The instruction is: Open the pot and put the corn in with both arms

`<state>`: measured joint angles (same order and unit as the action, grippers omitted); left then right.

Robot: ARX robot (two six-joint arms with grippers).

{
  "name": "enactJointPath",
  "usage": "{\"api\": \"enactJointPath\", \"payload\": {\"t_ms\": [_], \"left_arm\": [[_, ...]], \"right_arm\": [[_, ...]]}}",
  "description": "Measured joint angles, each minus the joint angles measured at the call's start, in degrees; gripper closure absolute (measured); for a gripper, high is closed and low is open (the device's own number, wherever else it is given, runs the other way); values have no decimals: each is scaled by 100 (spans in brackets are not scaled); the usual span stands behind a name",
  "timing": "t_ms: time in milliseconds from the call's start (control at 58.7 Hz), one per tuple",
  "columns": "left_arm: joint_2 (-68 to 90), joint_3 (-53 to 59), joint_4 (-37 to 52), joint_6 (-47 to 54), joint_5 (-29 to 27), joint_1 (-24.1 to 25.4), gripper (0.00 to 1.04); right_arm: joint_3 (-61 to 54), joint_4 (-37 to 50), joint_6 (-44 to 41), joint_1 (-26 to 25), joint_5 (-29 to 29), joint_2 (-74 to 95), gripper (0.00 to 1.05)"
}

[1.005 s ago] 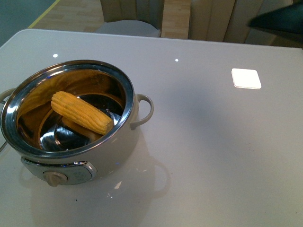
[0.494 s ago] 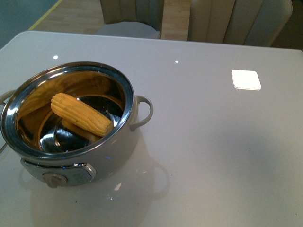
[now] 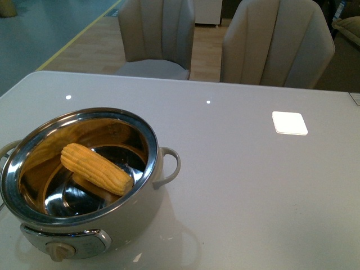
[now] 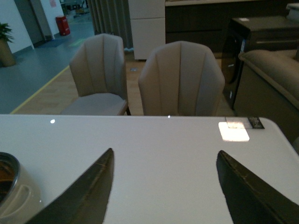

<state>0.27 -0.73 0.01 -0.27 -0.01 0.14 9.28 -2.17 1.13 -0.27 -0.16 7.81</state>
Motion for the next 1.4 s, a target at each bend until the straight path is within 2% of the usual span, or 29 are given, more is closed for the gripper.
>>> {"api": "enactJointPath", "payload": {"t_ms": [204, 681, 1209, 1243, 1397], "left_arm": [[0, 0, 0, 0, 0, 0, 7], [0, 0, 0, 0, 0, 0, 7], [0, 0, 0, 0, 0, 0, 7], [0, 0, 0, 0, 0, 0, 7], [0, 0, 0, 0, 0, 0, 7]], "right_arm": [[-273, 98, -74, 2, 0, -219, 103], [-765, 186, -83, 4, -7, -667, 103], [-765, 208, -81, 15, 17, -745, 103], [-765, 208, -90, 15, 17, -745, 100], [-765, 208, -90, 15, 17, -745, 72]]}}
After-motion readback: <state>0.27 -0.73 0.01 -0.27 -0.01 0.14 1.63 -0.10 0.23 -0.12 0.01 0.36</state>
